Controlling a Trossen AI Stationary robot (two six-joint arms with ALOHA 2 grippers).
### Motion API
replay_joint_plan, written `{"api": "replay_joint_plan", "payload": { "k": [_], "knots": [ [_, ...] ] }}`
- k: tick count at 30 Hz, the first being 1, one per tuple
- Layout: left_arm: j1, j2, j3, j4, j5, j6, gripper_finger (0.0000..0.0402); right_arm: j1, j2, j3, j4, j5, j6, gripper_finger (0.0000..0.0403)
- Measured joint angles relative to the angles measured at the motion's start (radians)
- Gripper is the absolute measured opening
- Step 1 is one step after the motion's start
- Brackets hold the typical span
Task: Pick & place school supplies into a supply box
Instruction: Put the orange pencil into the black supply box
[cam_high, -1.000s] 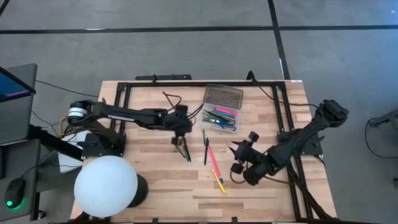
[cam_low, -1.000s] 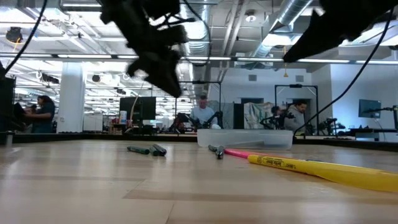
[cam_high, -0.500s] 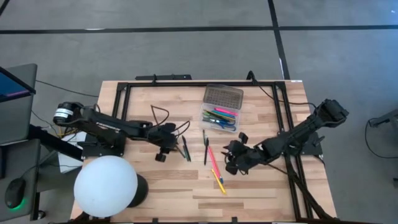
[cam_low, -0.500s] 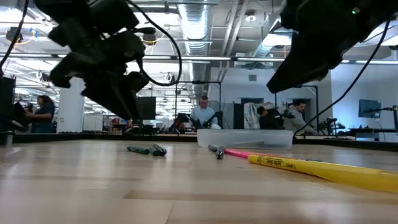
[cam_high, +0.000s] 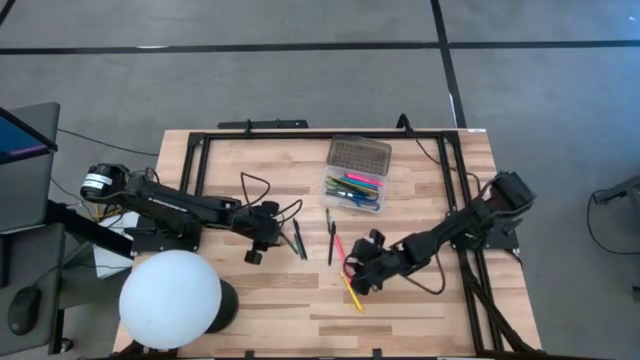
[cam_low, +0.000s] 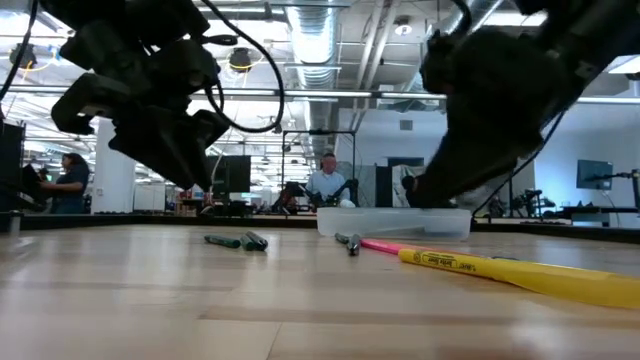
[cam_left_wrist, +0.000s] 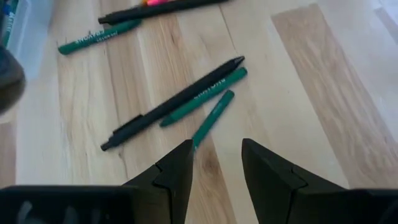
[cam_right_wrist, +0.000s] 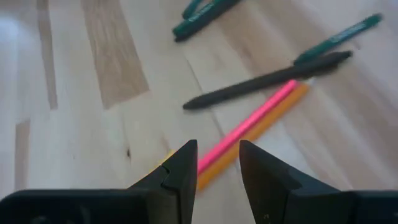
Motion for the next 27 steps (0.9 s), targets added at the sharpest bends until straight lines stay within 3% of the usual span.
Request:
{"api": "replay_joint_plan", "payload": {
  "k": [11,27],
  "knots": [
    [-0.002,-0.001,0.0,-0.003,-0.007,0.0,0.0133,-0.028,0.083,0.108,-0.138,-0.038,0.015,0.0111],
    [-0.002,-0.001,0.0,0.004,-0.01,0.0,0.0133,-0.028,0.096,0.108,-0.164,-0.041,0.04,0.0111]
  ]
}}
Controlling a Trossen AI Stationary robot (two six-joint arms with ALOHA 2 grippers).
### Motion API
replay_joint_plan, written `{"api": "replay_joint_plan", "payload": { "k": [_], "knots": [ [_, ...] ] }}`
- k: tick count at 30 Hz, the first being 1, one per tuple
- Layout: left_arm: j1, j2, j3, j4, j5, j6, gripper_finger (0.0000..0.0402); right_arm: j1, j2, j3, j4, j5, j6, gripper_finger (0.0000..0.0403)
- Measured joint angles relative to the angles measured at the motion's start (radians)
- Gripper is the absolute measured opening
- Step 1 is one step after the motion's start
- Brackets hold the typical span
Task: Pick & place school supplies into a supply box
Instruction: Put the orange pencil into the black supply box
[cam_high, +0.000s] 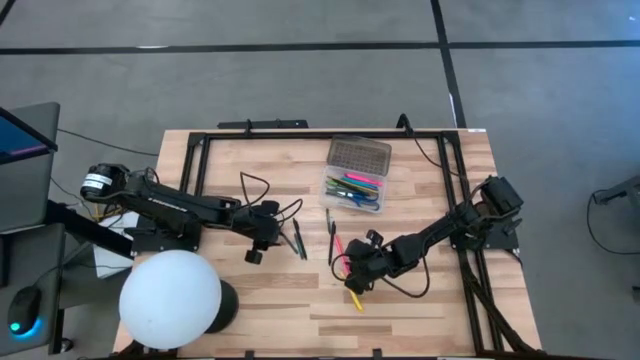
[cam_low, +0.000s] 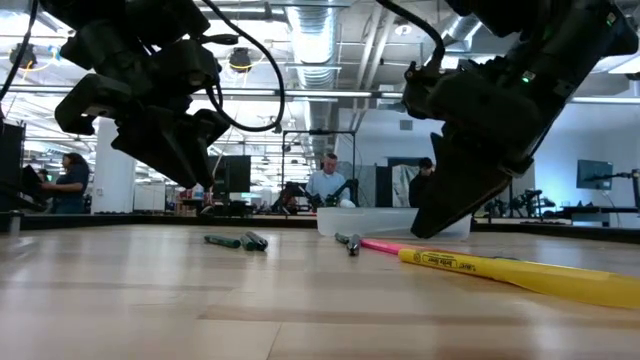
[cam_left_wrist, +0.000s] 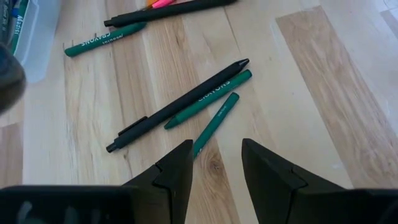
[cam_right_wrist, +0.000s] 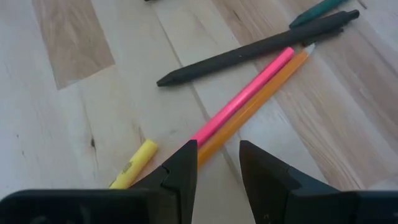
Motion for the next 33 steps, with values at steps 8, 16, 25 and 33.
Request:
{"api": "replay_joint_plan", "payload": {
  "k": [8,16,25,33],
  "knots": [
    [0.0,0.0,0.0,0.0,0.0,0.0,0.0133,0.0,0.037,0.001,0.035,-0.007,0.011,0.0111],
    [0.0,0.0,0.0,0.001,0.0,0.0,0.0133,0.0,0.043,0.001,0.022,-0.021,0.028,0.0111],
    [0.0,0.0,0.0,0.001,0.0,0.001,0.0133,-0.006,0.035,0.008,-0.16,-0.06,0.136,0.0111],
    [0.0,0.0,0.0,0.002,0.0,0.002,0.0133,-0.006,0.041,0.1,-0.444,-0.126,0.157,0.0111]
  ]
}}
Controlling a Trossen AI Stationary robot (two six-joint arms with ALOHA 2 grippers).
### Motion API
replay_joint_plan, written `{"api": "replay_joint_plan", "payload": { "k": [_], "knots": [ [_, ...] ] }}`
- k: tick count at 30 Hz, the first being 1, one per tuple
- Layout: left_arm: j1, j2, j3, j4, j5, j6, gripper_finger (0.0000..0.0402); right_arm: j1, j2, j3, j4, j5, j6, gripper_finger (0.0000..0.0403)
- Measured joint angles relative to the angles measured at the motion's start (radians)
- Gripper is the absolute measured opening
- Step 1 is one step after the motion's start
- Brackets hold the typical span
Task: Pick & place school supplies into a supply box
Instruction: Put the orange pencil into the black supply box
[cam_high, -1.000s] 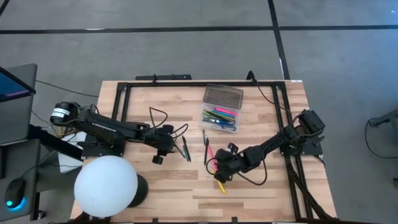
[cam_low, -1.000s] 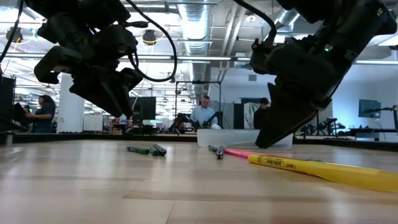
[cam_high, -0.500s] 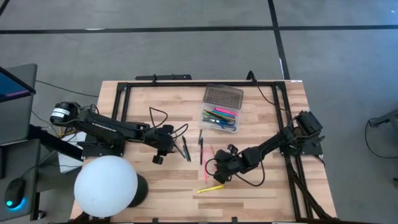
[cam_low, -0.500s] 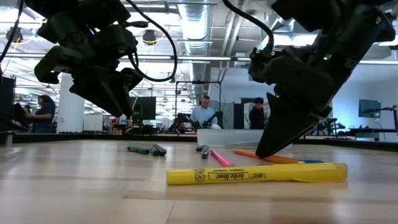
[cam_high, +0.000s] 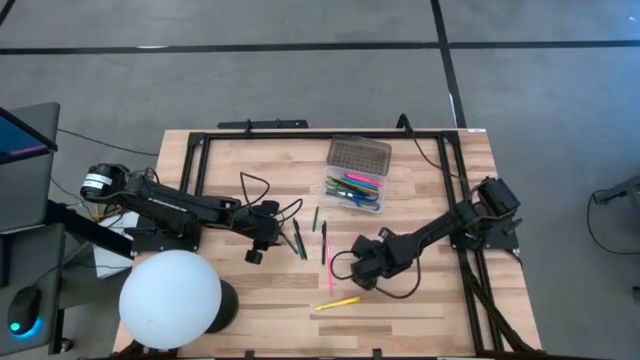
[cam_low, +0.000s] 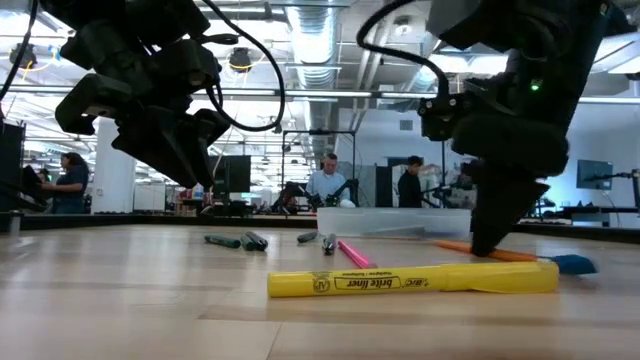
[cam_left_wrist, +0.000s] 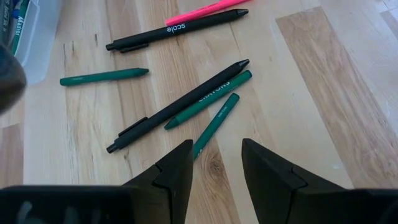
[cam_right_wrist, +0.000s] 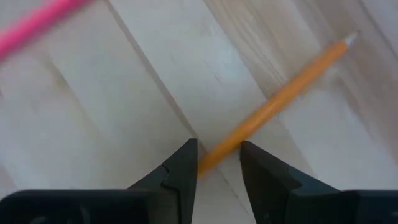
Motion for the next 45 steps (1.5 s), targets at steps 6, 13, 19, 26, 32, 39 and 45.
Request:
{"api": "replay_joint_plan", "payload": {
  "k": [6,13,19,26,32,39,45],
  "knots": [
    [0.0,0.0,0.0,0.001,0.0,0.003,0.0133,0.0,0.008,0.087,-0.251,-0.101,0.002,0.0111],
    [0.0,0.0,0.0,0.007,0.0,0.008,0.0133,-0.018,0.007,0.109,-0.353,-0.191,0.043,0.0111],
    [0.0,0.0,0.0,0.008,0.0,0.008,0.0133,-0.019,0.007,0.11,-0.357,-0.194,0.127,0.0111],
    [0.0,0.0,0.0,0.008,0.0,0.008,0.0133,-0.026,0.007,0.112,-0.391,-0.12,0.212,0.0111],
    [0.0,0.0,0.0,0.007,0.0,0.008,0.0133,0.01,0.006,0.112,-0.567,-0.114,0.411,0.0111],
    [0.0,0.0,0.0,0.007,0.0,0.002,0.0133,0.061,0.006,0.112,-0.538,-0.126,0.522,0.0111],
    [0.0,0.0,0.0,0.007,0.0,-0.002,0.0133,0.09,0.004,0.101,-0.533,-0.126,0.586,0.0111]
  ]
}}
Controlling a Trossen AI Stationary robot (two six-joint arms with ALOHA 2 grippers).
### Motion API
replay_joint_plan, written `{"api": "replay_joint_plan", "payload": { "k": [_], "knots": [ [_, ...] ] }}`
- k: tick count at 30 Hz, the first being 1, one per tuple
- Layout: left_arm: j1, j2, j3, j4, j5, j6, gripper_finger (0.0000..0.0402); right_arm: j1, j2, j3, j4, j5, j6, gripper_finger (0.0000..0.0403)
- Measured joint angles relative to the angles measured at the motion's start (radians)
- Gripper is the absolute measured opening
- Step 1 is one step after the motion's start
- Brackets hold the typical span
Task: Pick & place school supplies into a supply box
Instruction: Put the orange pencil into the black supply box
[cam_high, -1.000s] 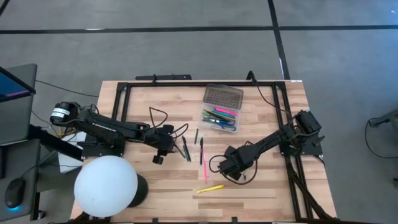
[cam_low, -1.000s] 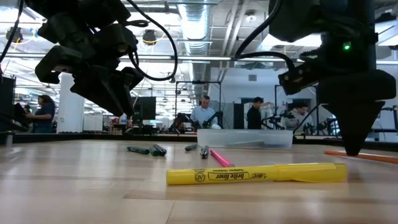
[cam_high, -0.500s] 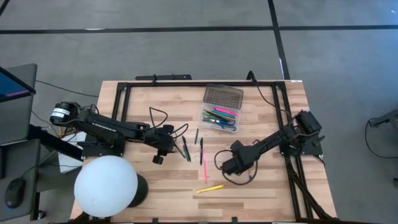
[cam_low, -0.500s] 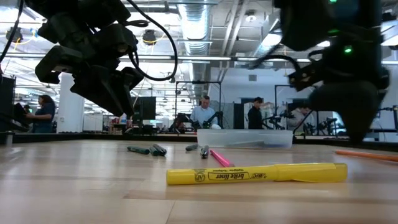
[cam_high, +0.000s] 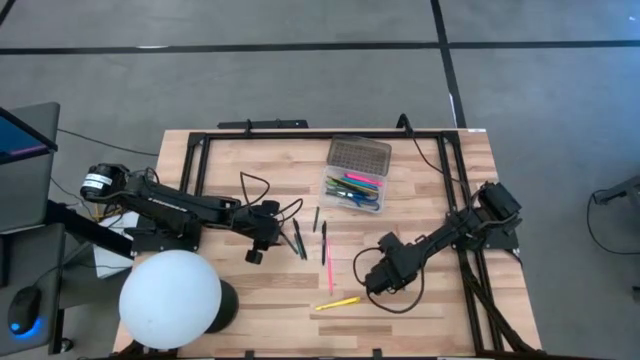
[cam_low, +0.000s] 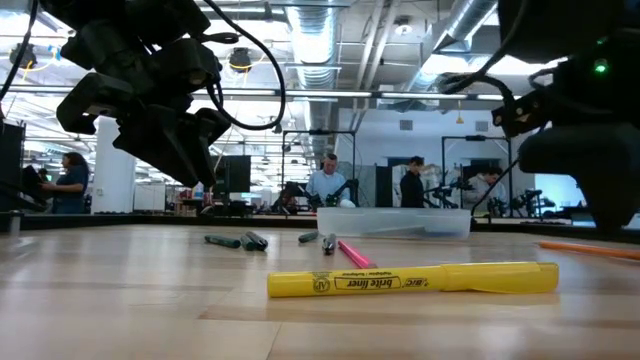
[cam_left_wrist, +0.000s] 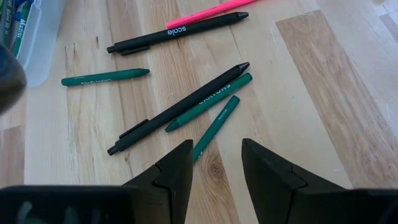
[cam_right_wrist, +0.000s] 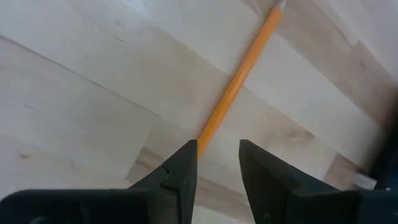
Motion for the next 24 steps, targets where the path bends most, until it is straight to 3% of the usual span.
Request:
{"api": "replay_joint_plan", "payload": {
  "k": [9,24],
  "knots": [
    [0.0,0.0,0.0,0.0,0.0,0.0,0.0133,0.007,-0.008,-0.119,0.149,-0.036,0.017,0.0111],
    [0.0,0.0,0.0,0.009,0.0,0.007,0.0133,0.016,-0.006,-0.126,0.162,-0.053,0.007,0.0111]
  ]
}}
